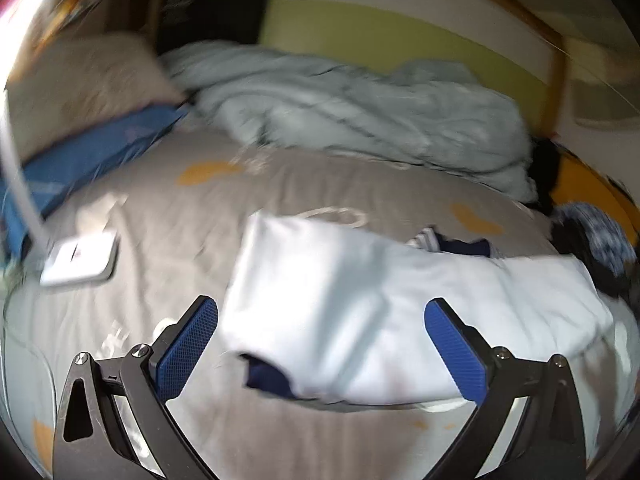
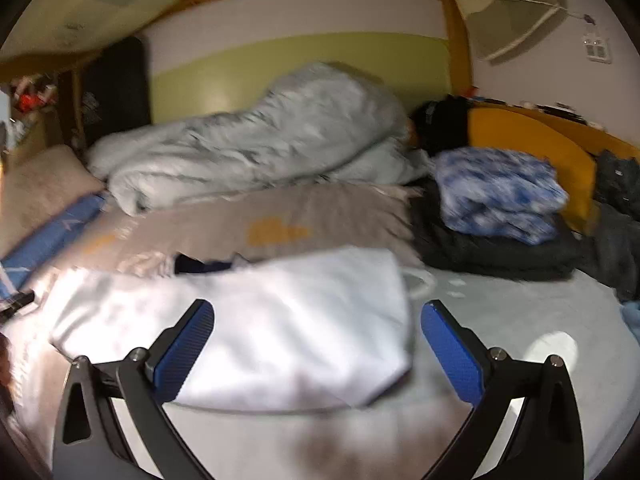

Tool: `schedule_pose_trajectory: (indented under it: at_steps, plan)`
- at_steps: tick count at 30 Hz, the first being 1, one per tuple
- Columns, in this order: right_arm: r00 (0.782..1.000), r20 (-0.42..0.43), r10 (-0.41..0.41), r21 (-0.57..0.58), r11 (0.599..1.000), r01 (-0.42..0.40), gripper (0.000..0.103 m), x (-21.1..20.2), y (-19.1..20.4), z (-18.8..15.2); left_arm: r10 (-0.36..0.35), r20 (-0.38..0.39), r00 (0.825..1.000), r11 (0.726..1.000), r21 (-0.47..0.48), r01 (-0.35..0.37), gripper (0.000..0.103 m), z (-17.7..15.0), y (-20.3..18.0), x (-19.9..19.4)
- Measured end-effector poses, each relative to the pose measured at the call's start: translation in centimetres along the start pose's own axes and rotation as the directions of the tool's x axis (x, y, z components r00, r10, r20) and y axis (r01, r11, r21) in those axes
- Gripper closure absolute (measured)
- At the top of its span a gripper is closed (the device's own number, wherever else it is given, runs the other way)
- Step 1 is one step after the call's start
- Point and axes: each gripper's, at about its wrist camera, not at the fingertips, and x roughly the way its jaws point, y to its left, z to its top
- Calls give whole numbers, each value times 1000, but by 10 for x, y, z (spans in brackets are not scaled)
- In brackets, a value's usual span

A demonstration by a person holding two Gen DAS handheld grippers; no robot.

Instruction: Fold large clothes

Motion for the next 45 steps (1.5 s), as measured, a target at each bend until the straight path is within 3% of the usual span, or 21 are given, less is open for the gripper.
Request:
schedule_pose_trajectory:
  at_steps: [3,7,10,12,14,15,17,18,19,22,26,31,33,36,37,39,42,45]
  plan:
    - [998,-67,-18,54,998,22,0,7,-18,-6,-115,-27,993,985,-136,110,3,-1,31,10]
    - [987,-153,54,140,990,-33,0,26,-37,-10,-87,-68,994,975,-212,70,18,-5,54,28]
    - [971,-220,97,180,982,-57,0,40,-43,-16,-77,-155,985,976,-214,43,37,-15,57,50]
    - [961,-253,113,194,979,-64,0,49,-45,-20,-98,-203,974,975,-218,52,64,-22,56,63]
    - [951,-284,125,190,979,-72,8,54,-42,-26,-94,-206,974,980,-192,54,79,-27,50,66]
    - [942,-303,141,196,977,-83,16,58,-43,-29,-69,-195,978,988,-147,41,84,-27,42,62]
    - [925,-330,190,225,967,-118,31,63,-42,-33,-5,-145,989,997,-72,-5,86,-24,29,53]
    - [920,-338,196,231,965,-121,45,65,-42,-35,26,-117,993,999,-41,-31,86,-22,24,47]
    - [926,-338,169,211,972,-100,57,64,-41,-36,48,-104,993,998,-27,-51,86,-19,22,45]
    - [948,-306,89,148,988,-45,79,59,-38,-33,120,-114,986,993,-6,-121,86,-17,20,44]
    - [961,-272,46,140,990,-8,85,63,-37,-32,167,-140,976,986,38,-164,86,-26,15,55]
    - [956,-292,-33,49,998,49,86,93,-27,-30,179,-73,981,981,87,-173,76,-25,8,41]
    - [955,-295,-38,66,996,60,81,96,-31,-31,139,-51,989,989,52,-137,70,-21,12,34]
    - [959,-275,-67,107,989,100,60,85,-39,-30,97,1,995,995,15,-97,56,-14,16,18]
    - [965,-252,-75,116,988,107,57,77,-40,-29,86,20,996,996,13,-86,53,-11,16,13]
    - [978,-192,-77,120,988,101,54,60,-42,-25,66,69,995,998,13,-67,35,-7,13,1]
    - [995,-71,-71,92,993,78,39,28,-40,-18,12,127,992,1000,20,-14,16,-6,3,-15]
    - [1000,4,-31,48,998,31,38,11,-29,-11,-49,153,987,997,62,40,3,-6,-8,-23]
